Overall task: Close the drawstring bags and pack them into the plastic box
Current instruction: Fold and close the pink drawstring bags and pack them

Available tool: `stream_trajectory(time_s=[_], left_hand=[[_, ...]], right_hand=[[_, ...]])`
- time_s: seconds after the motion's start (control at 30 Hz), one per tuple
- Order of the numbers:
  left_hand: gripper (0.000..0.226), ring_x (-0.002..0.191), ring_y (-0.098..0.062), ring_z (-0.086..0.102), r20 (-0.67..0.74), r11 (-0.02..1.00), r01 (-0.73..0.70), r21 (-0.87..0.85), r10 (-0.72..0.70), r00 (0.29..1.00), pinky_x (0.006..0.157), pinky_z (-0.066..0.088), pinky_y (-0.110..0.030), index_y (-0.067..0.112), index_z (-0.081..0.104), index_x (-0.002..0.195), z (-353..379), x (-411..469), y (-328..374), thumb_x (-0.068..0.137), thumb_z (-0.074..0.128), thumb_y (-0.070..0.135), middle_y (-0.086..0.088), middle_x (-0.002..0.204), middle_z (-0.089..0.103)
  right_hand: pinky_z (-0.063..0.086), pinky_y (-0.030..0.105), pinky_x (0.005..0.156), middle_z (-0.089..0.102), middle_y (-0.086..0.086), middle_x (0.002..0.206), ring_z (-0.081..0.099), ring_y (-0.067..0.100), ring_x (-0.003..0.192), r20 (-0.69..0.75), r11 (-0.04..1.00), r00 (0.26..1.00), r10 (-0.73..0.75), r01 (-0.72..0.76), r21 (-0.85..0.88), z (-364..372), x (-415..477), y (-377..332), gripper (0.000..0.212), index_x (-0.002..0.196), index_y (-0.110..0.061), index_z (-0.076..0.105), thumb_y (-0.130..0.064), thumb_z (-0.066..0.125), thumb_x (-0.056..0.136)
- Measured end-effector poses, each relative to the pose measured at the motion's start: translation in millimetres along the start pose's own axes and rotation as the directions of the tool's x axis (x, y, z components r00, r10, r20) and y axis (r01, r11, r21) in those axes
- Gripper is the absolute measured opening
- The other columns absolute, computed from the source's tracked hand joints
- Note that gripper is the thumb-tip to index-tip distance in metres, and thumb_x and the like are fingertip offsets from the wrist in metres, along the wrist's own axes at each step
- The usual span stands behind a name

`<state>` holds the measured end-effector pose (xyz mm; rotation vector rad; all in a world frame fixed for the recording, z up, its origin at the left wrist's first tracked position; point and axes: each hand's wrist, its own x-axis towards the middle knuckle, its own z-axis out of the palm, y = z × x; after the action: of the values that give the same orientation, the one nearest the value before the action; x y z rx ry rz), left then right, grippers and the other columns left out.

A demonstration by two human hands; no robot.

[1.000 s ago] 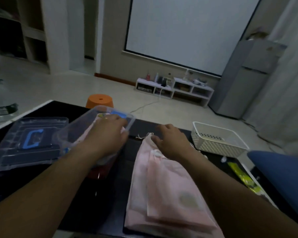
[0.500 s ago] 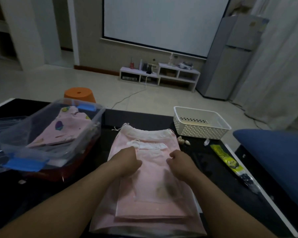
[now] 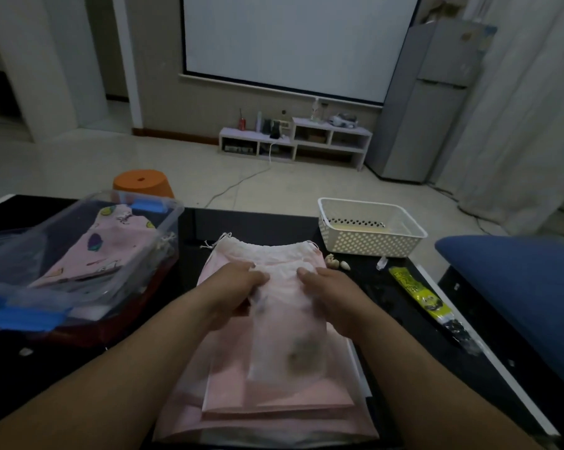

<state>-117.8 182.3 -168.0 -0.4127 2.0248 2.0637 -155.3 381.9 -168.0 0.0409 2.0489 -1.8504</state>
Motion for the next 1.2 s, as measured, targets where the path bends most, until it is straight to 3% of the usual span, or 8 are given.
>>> stream_trajectory(time_s=[0.13, 0.23, 0.4, 0.5, 0.63, 0.77, 1.0, 1.2], left_hand=[[0.032, 0.083, -0.027, 0.059, 0.088, 0.932, 0.110, -0.346, -0.084, 0.993, 0.076, 0.048, -0.033, -0.002, 0.066, 0.121, -11, -21, 22, 0.094, 0.068, 0.015, -0.018, 0.095, 0.065], [0.037, 0.105, -0.033, 0.064, 0.105, 0.925, 0.132, -0.356, -0.101, 0.989, 0.104, 0.049, -0.042, -0.005, 0.065, 0.125, -17, -34, 22, 0.096, 0.069, 0.017, -0.023, 0.121, 0.071], [0.028, 0.105, -0.034, 0.074, -0.015, 0.993, 0.112, -0.047, -0.113, 0.994, 0.100, 0.057, -0.048, 0.005, 0.073, 0.119, -16, -36, -18, 0.100, 0.061, 0.021, -0.019, 0.110, 0.077], [0.017, 0.083, -0.027, 0.074, -0.036, 0.996, 0.064, -0.063, -0.066, 0.997, 0.072, 0.060, -0.033, 0.006, 0.077, 0.103, -17, -35, -20, 0.097, 0.062, 0.011, -0.021, 0.104, 0.077], [0.017, 0.083, -0.029, 0.072, -0.060, 0.973, 0.056, -0.224, -0.071, 0.996, 0.078, 0.058, -0.039, 0.005, 0.078, 0.098, -18, -27, -15, 0.093, 0.067, 0.017, -0.017, 0.097, 0.077], [0.023, 0.077, -0.027, 0.069, -0.142, 0.855, 0.030, -0.518, -0.121, 0.982, 0.071, 0.056, -0.038, 0.005, 0.065, 0.083, -22, -10, -11, 0.102, 0.053, 0.013, -0.014, 0.092, 0.077], [0.032, 0.072, -0.029, 0.070, -0.213, 0.648, -0.032, -0.761, -0.203, 0.956, 0.072, 0.052, -0.039, 0.015, 0.049, 0.078, -18, 12, -12, 0.108, 0.042, 0.026, -0.003, 0.060, 0.050], [0.030, 0.081, -0.027, 0.067, -0.223, 0.583, -0.061, -0.810, -0.211, 0.952, 0.095, 0.055, -0.045, 0.010, 0.059, 0.088, -15, 13, -13, 0.107, 0.047, 0.030, -0.007, 0.083, 0.061]], right_hand=[[0.058, 0.044, 0.093, 0.074, 0.023, 0.120, 0.073, 0.035, 0.111, 0.156, 0.926, 0.983, 0.092, -0.142, 0.350, 4, -26, -30, 0.033, 0.129, 0.003, 0.063, -0.014, 0.064, 0.101], [0.056, 0.045, 0.097, 0.075, 0.023, 0.118, 0.072, 0.035, 0.109, 0.221, 0.915, 0.961, 0.167, -0.234, 0.328, 10, -42, -32, 0.033, 0.130, 0.003, 0.063, -0.013, 0.063, 0.101], [0.052, 0.041, 0.103, 0.072, 0.008, 0.124, 0.066, 0.028, 0.113, 0.112, 0.968, 0.966, 0.234, -0.242, 0.069, 21, -36, 9, 0.037, 0.127, -0.020, 0.072, -0.036, 0.074, 0.093], [0.047, 0.038, 0.097, 0.074, 0.007, 0.119, 0.066, 0.025, 0.106, 0.041, 0.968, 0.979, 0.197, -0.201, 0.151, 28, -30, 11, 0.025, 0.112, -0.018, 0.080, -0.034, 0.072, 0.095], [0.054, 0.040, 0.091, 0.073, 0.020, 0.114, 0.069, 0.032, 0.099, 0.080, 0.929, 0.980, 0.185, -0.201, 0.312, 34, -16, 6, 0.025, 0.110, -0.003, 0.076, -0.020, 0.067, 0.094], [0.059, 0.040, 0.078, 0.074, 0.013, 0.104, 0.072, 0.030, 0.091, 0.094, 0.807, 0.968, 0.233, -0.246, 0.537, 28, -2, 4, 0.016, 0.110, -0.008, 0.065, -0.016, 0.060, 0.097], [0.055, 0.044, 0.078, 0.073, 0.021, 0.116, 0.071, 0.036, 0.098, -0.094, 0.728, 0.971, 0.222, -0.101, 0.678, 12, 7, 1, 0.018, 0.100, -0.006, 0.059, -0.013, 0.045, 0.109], [0.055, 0.039, 0.079, 0.074, 0.011, 0.098, 0.072, 0.029, 0.093, -0.148, 0.677, 0.961, 0.233, -0.051, 0.734, 5, 7, -1, 0.025, 0.096, -0.010, 0.061, -0.027, 0.049, 0.110]])
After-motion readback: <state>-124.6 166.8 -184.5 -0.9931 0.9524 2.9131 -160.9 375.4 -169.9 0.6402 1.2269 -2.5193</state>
